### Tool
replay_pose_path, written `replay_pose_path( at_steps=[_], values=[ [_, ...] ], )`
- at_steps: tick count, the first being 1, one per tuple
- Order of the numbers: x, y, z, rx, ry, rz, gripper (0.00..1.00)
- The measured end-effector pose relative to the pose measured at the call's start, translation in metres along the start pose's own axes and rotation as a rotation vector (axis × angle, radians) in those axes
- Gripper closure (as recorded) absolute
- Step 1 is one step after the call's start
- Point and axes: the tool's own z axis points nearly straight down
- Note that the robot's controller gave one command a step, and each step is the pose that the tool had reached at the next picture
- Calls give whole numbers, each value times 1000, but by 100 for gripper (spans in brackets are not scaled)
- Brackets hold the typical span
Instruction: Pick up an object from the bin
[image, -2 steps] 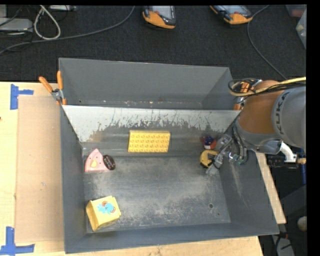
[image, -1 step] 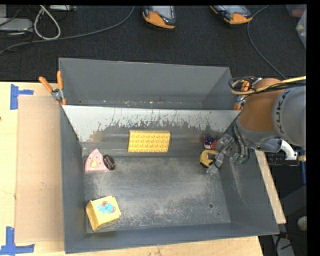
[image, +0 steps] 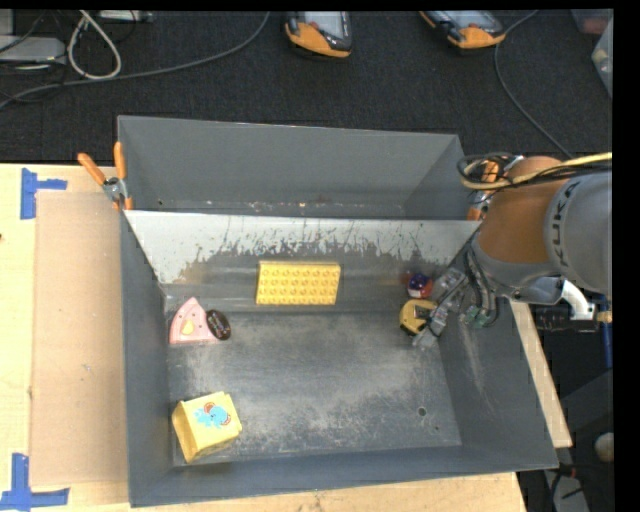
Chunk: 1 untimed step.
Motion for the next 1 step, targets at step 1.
replay_pose_path(
  at_steps=[1],
  values=[
    [1,0,-7,0,-1,-2,100]
  ],
)
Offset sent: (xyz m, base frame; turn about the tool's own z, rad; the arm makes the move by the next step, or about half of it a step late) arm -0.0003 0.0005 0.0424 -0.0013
